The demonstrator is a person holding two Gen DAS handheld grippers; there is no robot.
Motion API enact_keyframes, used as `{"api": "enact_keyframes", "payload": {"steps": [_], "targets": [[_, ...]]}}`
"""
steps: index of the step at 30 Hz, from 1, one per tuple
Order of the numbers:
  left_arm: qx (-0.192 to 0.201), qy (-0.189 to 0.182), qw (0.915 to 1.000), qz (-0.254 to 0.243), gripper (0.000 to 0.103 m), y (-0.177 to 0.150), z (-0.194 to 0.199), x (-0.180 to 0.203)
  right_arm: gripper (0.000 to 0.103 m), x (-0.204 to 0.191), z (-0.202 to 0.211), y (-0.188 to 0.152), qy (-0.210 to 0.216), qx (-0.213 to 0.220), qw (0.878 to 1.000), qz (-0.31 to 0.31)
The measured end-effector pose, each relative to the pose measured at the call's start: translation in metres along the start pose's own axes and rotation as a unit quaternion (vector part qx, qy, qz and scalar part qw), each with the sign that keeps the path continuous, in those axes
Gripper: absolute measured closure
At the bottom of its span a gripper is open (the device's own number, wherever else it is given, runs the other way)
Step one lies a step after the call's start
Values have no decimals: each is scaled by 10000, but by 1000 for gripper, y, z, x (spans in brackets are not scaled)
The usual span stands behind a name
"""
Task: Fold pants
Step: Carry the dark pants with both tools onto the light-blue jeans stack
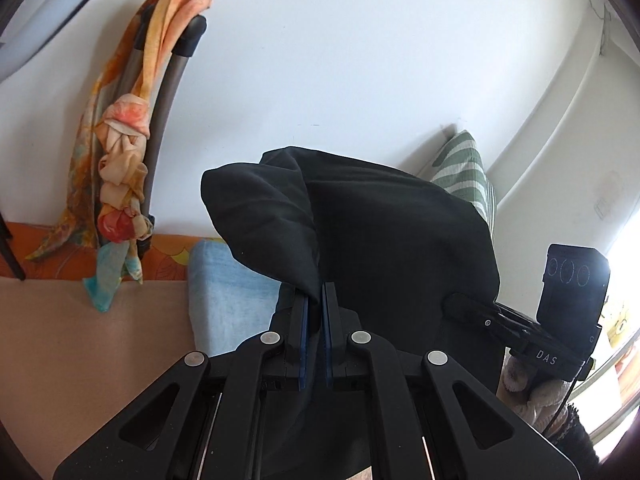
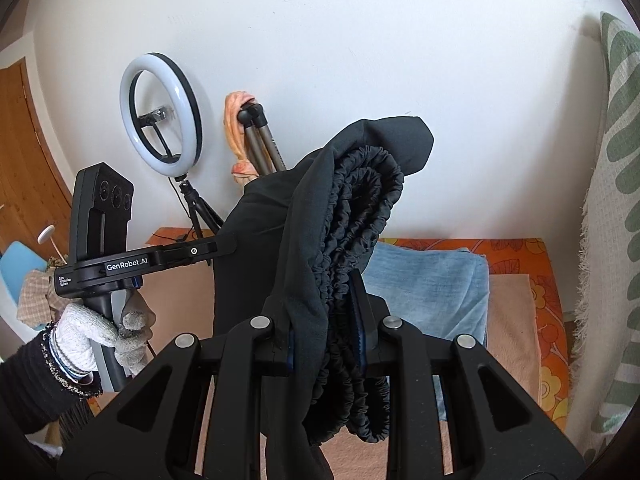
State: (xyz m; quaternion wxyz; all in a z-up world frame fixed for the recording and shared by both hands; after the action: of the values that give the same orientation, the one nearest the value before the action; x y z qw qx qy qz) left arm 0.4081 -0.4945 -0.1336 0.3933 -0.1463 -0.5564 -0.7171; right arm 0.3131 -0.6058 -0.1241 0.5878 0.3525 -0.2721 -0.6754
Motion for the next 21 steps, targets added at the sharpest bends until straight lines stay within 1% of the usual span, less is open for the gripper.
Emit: {"api": "enact_keyframes", "payload": {"steps": [4, 7, 10, 11, 12, 15, 18, 19, 20, 21], "targets": [[-204, 166, 9996, 61, 99, -5, -31, -19, 81, 21, -36, -9, -5, -203, 9997, -126], [-319, 323, 9990, 45, 99, -10, -50, -30, 81, 40, -62, -21, -129, -410, 9989, -174], [-372, 493, 9981, -20, 99, -15, -59, -36, 80, 65, -90, -38, -426, -833, 9955, -162], [-387, 573, 9976, -59, 99, -15, -59, -37, 79, 73, -97, -44, -577, -973, 9935, -142], [-413, 624, 9971, -109, 99, -16, -59, -37, 78, 83, -102, -48, -820, -1046, 9911, -113], [-494, 796, 9949, -380, 99, -16, -57, -32, 74, 100, -105, -55, -1280, -1131, 9853, -34], [-475, 842, 9946, -374, 98, -12, -51, -35, 66, 110, -99, -56, -1621, -1121, 9804, -50], [-465, 859, 9946, -342, 98, -10, -49, -35, 60, 113, -97, -55, -1716, -1105, 9789, -77], [-459, 877, 9946, -312, 97, -11, -46, -35, 56, 115, -94, -54, -1802, -1094, 9775, -106], [-464, 888, 9945, -292, 94, -11, -44, -35, 56, 115, -90, -53, -1849, -1083, 9767, -101]]}}
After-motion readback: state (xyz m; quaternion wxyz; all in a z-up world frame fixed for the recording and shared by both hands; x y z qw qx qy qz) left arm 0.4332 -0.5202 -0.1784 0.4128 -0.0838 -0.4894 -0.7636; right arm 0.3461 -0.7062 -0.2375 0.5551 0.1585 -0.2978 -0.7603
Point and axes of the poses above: each gripper's, at about its wrist camera, not at the fingertips, and z roughly against the way its jaws point, x to its right, y to its top, the point moved 9 cm from there along -z, roughly the way its jaws point, and after that the axes turned 15 degrees about -y, right-handed, at the moved point
